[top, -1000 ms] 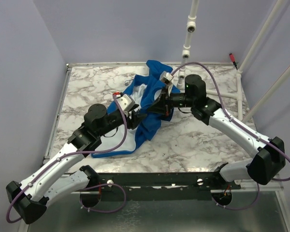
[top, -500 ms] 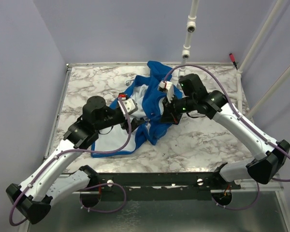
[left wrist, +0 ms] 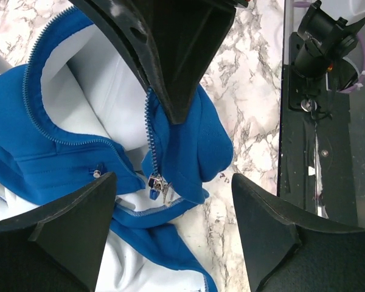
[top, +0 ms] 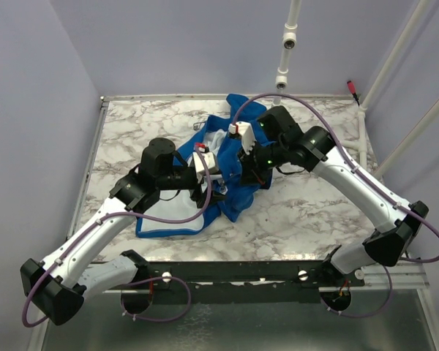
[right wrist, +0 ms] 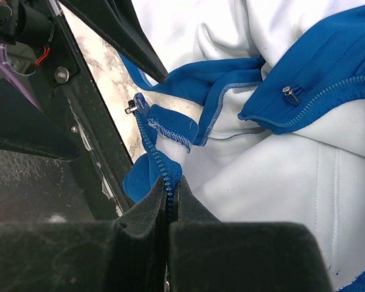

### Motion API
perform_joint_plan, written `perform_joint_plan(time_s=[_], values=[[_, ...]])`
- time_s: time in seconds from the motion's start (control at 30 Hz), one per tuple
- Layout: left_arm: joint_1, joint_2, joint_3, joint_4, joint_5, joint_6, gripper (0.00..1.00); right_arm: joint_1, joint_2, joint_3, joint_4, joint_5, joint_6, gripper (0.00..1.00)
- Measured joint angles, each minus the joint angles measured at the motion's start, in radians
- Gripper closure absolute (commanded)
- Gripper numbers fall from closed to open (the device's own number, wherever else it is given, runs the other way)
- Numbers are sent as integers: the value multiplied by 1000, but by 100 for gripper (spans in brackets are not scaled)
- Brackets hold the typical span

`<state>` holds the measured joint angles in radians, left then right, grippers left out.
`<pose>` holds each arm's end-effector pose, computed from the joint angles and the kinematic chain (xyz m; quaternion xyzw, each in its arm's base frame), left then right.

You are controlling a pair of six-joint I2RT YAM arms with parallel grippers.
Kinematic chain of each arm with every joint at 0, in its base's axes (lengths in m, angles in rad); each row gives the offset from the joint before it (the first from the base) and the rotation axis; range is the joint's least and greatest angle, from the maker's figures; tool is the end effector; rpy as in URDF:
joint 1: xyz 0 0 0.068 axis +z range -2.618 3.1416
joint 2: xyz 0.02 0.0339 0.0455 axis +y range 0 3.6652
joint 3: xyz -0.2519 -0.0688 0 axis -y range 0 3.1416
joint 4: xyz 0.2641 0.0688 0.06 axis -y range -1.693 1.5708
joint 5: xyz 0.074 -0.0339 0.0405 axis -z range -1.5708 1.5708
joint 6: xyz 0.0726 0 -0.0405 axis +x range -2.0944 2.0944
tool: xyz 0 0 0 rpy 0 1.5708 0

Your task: Zip up the jacket

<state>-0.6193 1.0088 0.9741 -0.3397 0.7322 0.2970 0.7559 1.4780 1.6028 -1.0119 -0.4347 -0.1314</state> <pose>0.1924 -0.1968 0.3306 0.5221 0.6029 -0.3764 0.4716 0.2261 0.2552 0.3483 -0.4602 0.7999 0.2939 0.2491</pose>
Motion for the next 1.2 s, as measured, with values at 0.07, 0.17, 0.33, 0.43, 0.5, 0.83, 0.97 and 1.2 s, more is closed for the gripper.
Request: perform_joint_plan(time_s=[0.07,0.17,0.33,0.43,0.5,0.83,0.97,1.2], values=[[0,0,-2,0,0,5,23,4,11,25,-16,11,0,99],[0,-1,-18,9,-3,7,25,16,35,66,-40,27,0,99],[0,1,-49,51,-27,-13,32,38,75,117,-63,39,-1,99],[0,5,-59,85,-51,-24,41,43,83,135,-83,51,-1,99],[0,6,-66,101,-72,-27,46,43,84,146,-93,59,-1,99],[0,-70,-170,133,-259,27,68,43,84,158,-98,81,-2,99],[0,-126,-185,163,-351,42,71,43,84,158,-98,83,-2,99],[1,-214,-214,203,-365,31,36,43,84,158,-98,87,-1,99]])
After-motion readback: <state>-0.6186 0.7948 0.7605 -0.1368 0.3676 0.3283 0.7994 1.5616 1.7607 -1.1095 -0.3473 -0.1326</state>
